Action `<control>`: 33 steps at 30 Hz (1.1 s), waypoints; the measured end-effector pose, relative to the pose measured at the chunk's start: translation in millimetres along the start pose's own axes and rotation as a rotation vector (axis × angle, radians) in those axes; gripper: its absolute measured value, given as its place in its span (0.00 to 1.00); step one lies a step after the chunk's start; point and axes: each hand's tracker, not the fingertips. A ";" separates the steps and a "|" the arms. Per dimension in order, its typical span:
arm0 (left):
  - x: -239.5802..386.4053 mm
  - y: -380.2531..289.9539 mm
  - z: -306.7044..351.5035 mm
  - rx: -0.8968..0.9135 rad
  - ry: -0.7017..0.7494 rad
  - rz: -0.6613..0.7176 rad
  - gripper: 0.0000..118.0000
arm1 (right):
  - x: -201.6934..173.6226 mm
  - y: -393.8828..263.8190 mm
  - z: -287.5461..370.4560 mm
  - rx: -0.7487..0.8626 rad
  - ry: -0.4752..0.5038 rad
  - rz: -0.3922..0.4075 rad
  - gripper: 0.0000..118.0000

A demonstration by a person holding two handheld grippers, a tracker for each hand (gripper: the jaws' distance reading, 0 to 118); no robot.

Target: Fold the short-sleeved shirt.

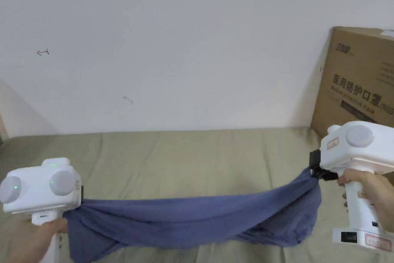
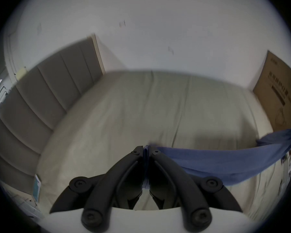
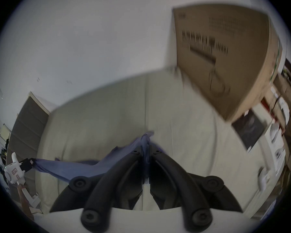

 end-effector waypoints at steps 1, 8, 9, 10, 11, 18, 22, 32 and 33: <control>-0.9 -20.2 -11.0 -0.052 -0.011 -0.025 0.04 | 7.4 -19.4 -14.5 -0.046 0.014 0.002 0.05; -46.7 -119.4 -11.4 -0.139 -0.058 0.035 0.04 | 60.1 -135.7 -15.9 -0.174 0.010 -0.030 0.05; -52.6 -129.1 -2.2 -0.142 -0.063 0.029 0.04 | 69.1 -151.0 -9.1 -0.182 0.020 -0.054 0.05; -57.3 -140.0 9.1 -0.127 -0.053 0.022 0.04 | 76.2 -168.1 2.3 -0.183 0.001 -0.046 0.05; -58.0 -154.0 26.6 -0.117 -0.047 0.009 0.04 | 83.5 -183.7 13.2 -0.181 0.005 -0.047 0.05; -93.9 -244.3 126.9 -0.105 -0.064 -0.029 0.04 | 121.1 -307.1 114.8 -0.208 0.026 -0.059 0.05; -107.7 -302.3 175.0 -0.103 -0.046 -0.066 0.04 | 136.7 -367.6 162.1 -0.232 0.029 -0.091 0.05; -120.1 -353.9 212.3 -0.138 -0.035 -0.132 0.45 | 133.8 -416.5 194.8 -0.120 -0.043 -0.034 0.39; -121.2 -350.6 215.8 -0.128 -0.044 -0.119 0.62 | 129.8 -411.3 196.3 -0.100 -0.047 -0.025 0.59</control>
